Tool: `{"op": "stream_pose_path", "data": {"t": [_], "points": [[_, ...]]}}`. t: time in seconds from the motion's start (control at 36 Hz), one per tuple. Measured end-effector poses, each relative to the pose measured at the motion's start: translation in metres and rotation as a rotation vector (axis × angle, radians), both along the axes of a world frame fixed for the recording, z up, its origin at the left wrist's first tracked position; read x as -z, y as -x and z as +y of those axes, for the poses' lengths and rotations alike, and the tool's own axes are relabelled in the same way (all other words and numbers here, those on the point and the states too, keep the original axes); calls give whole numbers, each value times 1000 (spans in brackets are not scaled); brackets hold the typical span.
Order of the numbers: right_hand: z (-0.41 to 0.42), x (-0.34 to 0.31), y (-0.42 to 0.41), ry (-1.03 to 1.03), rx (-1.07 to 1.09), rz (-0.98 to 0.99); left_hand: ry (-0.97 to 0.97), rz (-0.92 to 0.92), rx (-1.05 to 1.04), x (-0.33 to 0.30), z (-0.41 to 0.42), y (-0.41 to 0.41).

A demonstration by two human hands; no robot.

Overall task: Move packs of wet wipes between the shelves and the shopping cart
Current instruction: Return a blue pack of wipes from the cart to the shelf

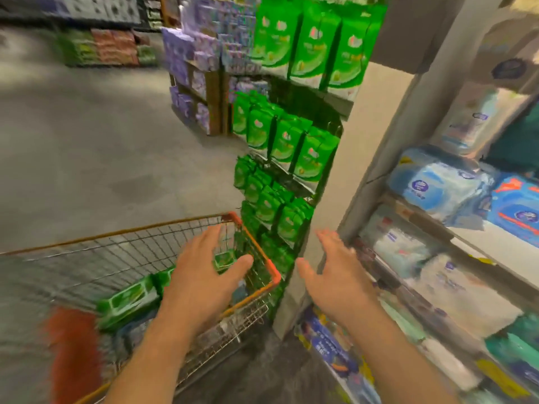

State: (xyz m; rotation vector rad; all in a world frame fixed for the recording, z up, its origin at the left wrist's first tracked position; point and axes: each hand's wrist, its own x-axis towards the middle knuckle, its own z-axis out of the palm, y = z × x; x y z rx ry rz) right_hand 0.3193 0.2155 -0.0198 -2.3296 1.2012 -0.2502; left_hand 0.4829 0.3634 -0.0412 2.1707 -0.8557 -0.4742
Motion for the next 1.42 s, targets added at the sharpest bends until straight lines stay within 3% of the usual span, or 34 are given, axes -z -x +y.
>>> {"op": "stream_pose_path", "data": {"t": [0.31,0.61,1.14,1.42], "points": [[56,20,-129,5,-202,73,-7,59,-146,34,71,-103],[66,45,-206,-10,-350,90,-52,97,-273,74,102,-150],[-32,145,-326,-229,-539,180,-372,145,-471,129,58,-217],[-72,183,-366,-283,-604,261,-416,247,-536,161,29,-230]]}}
